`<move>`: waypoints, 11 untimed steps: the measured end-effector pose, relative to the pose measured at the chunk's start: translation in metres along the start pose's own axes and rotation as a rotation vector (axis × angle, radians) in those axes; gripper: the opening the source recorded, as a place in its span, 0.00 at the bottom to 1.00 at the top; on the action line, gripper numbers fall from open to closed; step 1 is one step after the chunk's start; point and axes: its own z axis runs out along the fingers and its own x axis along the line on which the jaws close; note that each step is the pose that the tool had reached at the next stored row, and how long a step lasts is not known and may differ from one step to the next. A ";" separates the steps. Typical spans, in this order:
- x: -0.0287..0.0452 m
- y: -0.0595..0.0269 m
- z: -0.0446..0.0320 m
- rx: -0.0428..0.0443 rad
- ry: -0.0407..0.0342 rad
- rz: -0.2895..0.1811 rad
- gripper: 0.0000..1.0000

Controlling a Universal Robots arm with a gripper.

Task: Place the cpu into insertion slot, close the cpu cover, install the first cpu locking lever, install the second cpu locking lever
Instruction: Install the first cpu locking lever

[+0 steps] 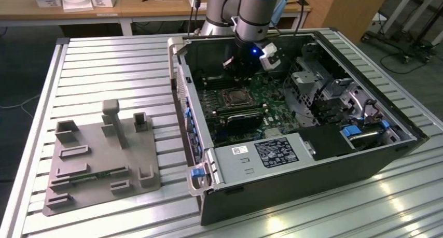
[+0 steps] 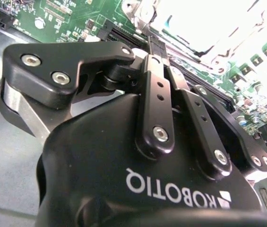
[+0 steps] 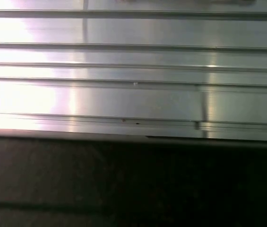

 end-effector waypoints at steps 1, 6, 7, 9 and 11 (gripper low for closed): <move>0.0000 0.0000 0.0000 0.0003 0.0000 0.000 0.10; 0.0000 0.0000 0.0001 0.0063 0.0000 0.000 0.10; 0.0000 0.0000 0.0001 0.0092 0.0002 0.000 0.10; 0.0000 -0.0001 0.0000 0.0135 0.0004 0.000 0.10; 0.0000 -0.0001 0.0000 0.0153 0.0005 0.000 0.10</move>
